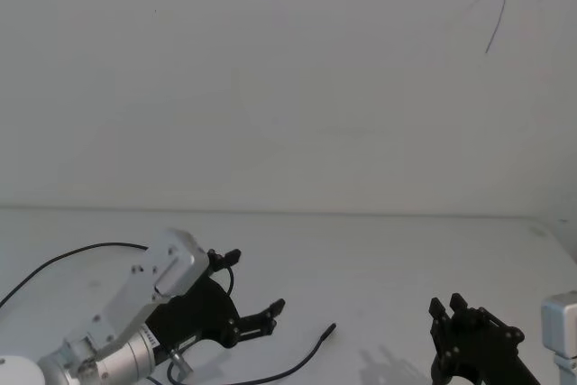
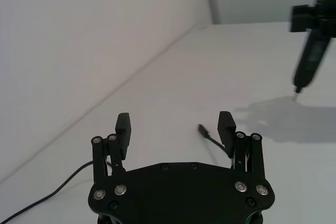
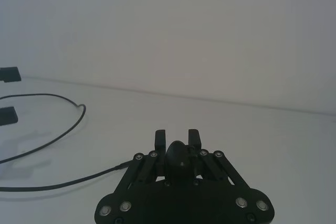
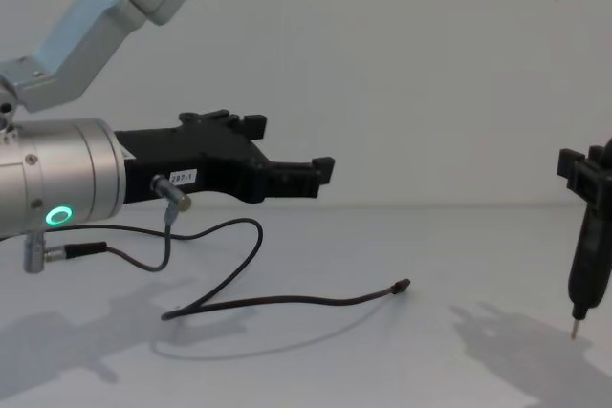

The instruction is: Pick up the data cable with the one hand.

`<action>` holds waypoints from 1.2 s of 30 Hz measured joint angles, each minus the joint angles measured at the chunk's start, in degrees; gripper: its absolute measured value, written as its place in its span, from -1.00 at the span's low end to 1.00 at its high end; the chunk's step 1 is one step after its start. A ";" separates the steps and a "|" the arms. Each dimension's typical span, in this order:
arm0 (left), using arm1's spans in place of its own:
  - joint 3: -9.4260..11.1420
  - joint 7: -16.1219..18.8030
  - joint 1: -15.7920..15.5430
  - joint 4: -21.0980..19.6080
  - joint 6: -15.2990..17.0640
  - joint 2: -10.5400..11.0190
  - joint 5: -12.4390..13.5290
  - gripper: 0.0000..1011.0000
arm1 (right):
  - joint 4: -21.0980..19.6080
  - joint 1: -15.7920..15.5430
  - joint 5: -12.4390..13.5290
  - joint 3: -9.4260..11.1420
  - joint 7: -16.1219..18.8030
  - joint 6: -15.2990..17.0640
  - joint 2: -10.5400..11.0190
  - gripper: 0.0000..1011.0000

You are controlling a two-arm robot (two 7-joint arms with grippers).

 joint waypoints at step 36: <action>11.79 -29.11 -14.59 8.95 7.30 4.65 -1.18 0.98 | 0.00 0.00 0.00 0.00 0.00 0.00 0.00 -0.50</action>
